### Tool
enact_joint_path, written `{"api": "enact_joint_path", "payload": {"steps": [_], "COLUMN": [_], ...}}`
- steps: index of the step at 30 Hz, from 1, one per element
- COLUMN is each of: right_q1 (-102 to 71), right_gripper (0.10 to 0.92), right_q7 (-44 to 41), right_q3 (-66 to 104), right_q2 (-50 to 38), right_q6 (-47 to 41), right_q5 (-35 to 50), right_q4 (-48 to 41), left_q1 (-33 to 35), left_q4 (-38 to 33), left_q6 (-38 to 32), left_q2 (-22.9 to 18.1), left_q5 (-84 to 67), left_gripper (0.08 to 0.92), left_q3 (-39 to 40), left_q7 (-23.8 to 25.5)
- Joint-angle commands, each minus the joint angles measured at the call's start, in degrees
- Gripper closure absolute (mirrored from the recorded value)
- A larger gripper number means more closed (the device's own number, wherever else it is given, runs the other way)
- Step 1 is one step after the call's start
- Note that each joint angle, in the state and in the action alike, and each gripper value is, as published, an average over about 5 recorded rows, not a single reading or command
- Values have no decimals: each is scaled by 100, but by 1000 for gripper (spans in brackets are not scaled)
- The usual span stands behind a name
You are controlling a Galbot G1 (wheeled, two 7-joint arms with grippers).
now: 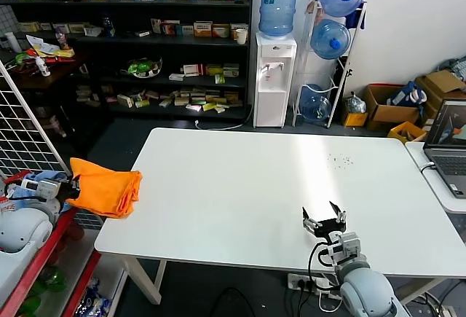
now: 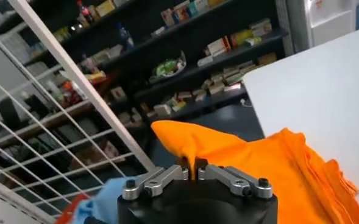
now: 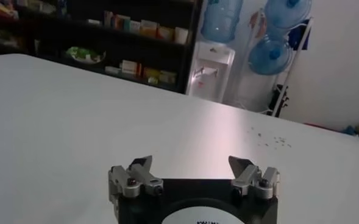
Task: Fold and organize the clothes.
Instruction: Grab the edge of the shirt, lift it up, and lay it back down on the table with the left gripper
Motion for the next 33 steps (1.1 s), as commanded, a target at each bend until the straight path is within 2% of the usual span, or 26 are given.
{"api": "enact_joint_path", "payload": {"steps": [1,6,18,25,33], "right_q1": [133,103,-159,-287,-311], "right_gripper": [203,203,203,203,203], "right_q7": [3,4,3,-11,-44], "right_q3": [-46,-30,87,182,300], "right_q2": [8,42,137,135,71], "right_q6": [6,16,43,68,113], "right_q5": [11,-12,-160,-248,-293], "right_q4": [-37,-47,33,56,56], "left_q1": [-321,-316,-168,-213,-175], "left_q4": [347,367,-352,-938,-1298], "left_q6": [-239,-283,-20,254,430], "left_q2": [776,705,-456,-1024,-1624], "left_q5": [778,781,594,221,-386], "left_gripper": [867,867,867,867,867], "left_q3": [193,340,754,917,1094], "left_q7": [144,132,-237,-529,-858]}}
